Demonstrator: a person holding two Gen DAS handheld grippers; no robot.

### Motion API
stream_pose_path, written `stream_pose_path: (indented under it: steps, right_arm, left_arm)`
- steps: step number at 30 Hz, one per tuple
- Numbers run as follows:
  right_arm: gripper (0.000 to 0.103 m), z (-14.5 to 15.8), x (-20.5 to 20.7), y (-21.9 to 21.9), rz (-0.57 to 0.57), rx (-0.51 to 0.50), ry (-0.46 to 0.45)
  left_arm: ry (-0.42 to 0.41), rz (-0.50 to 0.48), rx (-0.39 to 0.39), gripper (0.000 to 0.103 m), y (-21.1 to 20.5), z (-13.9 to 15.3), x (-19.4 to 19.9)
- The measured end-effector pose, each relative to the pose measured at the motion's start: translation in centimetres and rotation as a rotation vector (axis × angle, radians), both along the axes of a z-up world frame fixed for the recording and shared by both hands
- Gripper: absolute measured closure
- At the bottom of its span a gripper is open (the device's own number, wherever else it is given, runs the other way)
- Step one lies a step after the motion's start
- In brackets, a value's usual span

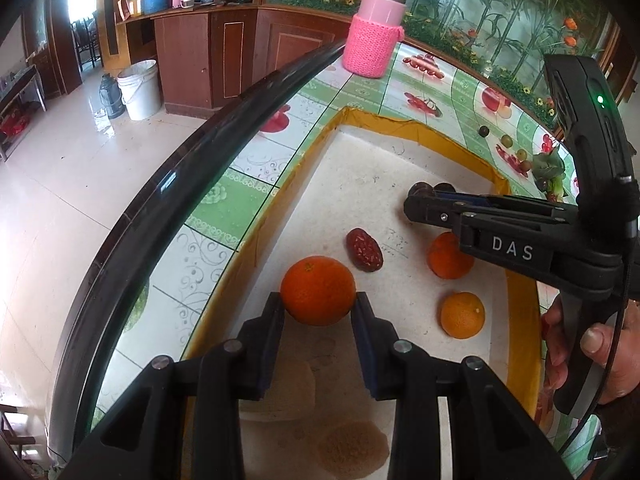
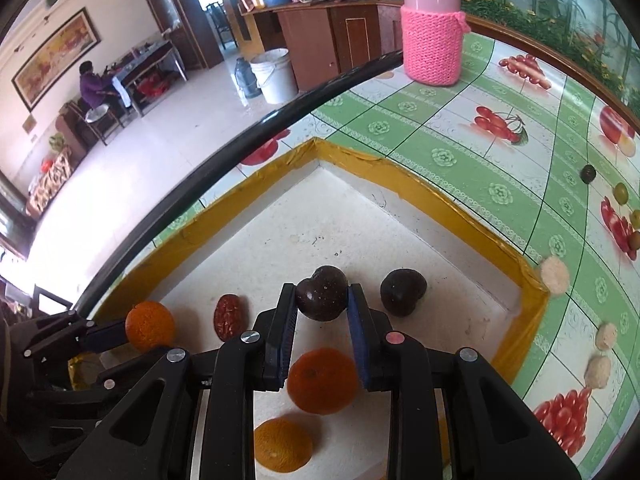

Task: Organize fruits
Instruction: 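Carry the tangerine and plum into the tray and open both grippers, then withdraw from the tray and grasp the red tomato with the right gripper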

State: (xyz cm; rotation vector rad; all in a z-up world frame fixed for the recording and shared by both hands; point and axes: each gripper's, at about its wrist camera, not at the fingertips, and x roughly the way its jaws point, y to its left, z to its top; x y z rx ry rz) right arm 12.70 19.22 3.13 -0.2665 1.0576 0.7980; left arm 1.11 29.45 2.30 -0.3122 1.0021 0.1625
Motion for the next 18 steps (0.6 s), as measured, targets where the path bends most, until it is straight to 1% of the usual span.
stream_pose_path:
  steps: [6,9,11,13,15,16,18]
  right_arm:
    - [0.078,-0.7,0.2,-0.2,0.0,-0.016,0.02]
    - [0.071,-0.6,0.1,-0.6,-0.009,-0.022,0.013]
    - [0.071,-0.6,0.0,-0.9,-0.015,-0.024,0.012]
    - [0.071,-0.3,-0.2,-1.3,-0.023,-0.023,0.009]
    - [0.071,0.1,-0.7,-1.9,-0.031,-0.02,0.003]
    - [0.071,0.4,-0.9,-2.3,-0.033,-0.016,0.0]
    - [0.07,1.1,-1.5,-2.9,-0.037,-0.009,-0.007]
  left_arm:
    - [0.006,0.0,0.031,0.065,-0.3,0.0,0.3]
    - [0.017,-0.005,0.046,0.065,-0.4,-0.1,0.4]
    - [0.02,-0.007,0.048,0.065,-0.5,-0.1,0.3]
    - [0.023,-0.006,0.051,0.061,-0.6,0.0,0.2]
    - [0.019,0.004,0.062,0.052,-0.6,0.3,-0.1]
    - [0.018,0.009,0.069,0.051,-0.7,0.4,-0.2]
    - [0.016,0.014,0.081,0.045,-0.9,0.7,-0.6]
